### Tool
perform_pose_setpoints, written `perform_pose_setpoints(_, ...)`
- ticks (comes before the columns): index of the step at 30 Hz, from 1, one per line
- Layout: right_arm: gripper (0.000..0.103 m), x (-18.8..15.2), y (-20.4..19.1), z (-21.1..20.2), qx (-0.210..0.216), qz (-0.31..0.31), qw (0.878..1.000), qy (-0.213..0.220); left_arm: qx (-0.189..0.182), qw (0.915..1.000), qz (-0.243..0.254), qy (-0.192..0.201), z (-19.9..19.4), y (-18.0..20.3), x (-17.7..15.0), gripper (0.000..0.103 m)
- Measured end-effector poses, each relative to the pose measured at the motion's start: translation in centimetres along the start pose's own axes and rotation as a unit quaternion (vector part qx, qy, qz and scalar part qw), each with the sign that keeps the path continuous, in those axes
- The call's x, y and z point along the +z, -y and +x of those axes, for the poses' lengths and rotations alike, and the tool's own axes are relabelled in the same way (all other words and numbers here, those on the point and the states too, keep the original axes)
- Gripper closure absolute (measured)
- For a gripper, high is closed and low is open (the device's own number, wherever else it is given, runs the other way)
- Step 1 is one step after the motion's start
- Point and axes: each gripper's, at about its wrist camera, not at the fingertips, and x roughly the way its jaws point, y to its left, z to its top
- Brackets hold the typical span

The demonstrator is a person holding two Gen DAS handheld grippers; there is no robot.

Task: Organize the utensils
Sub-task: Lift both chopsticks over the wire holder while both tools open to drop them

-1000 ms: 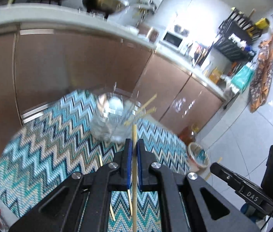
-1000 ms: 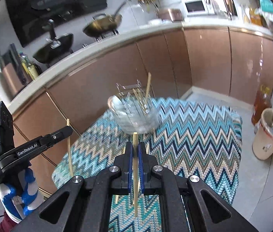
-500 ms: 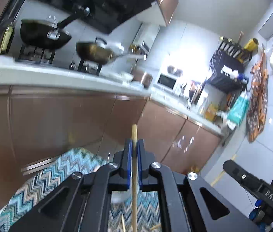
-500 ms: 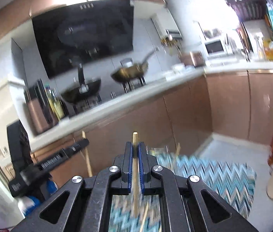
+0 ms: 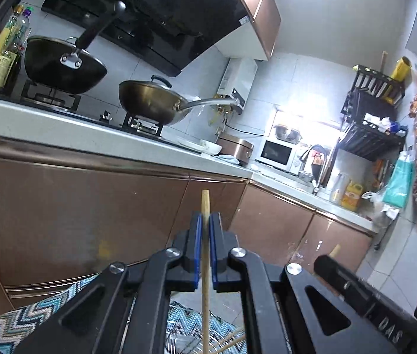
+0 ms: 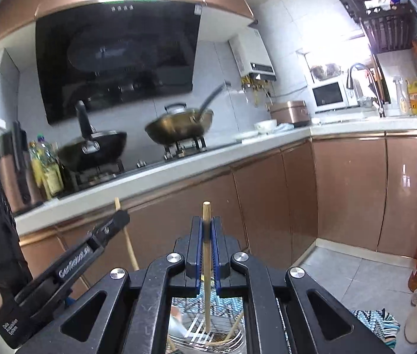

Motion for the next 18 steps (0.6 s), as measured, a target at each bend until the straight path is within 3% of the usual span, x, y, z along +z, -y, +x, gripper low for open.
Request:
perform_pose_setpoints(8, 0.097, -4.5, 1.3, 2.9, -0.014, -0.018, 0.999, -0.034, 0.034, 0.999, 0.019, 0.022, 3.1, 0.0, -5.2, 0.097)
perform_pose_setpoints(10, 0.097, -5.3, 1.6, 3.0, -0.013, -0.014, 0.999, -0.042, 0.03, 0.9993, 0.018, 0.017, 3.1, -0.2, -5.7, 0.091)
perform_pose_setpoints(12, 0.095, -5.6, 1.8, 2.8, -0.016, -0.011, 0.999, -0.045, 0.025, 0.9995, 0.014, 0.015, 2.5, -0.7, -6.0, 0.071)
perform_pose_setpoints(15, 0.085, -5.6, 2.1, 2.1, -0.024, -0.003, 0.999, -0.045, 0.024, 0.9996, 0.009, 0.01, 1.1, -1.4, -5.5, 0.068)
perform_pose_setpoints(18, 0.085, -5.2, 2.1, 0.8, -0.026, 0.005, 0.999, -0.041, 0.02, 0.9998, 0.009, 0.0, -0.4, -1.7, -4.3, 0.064)
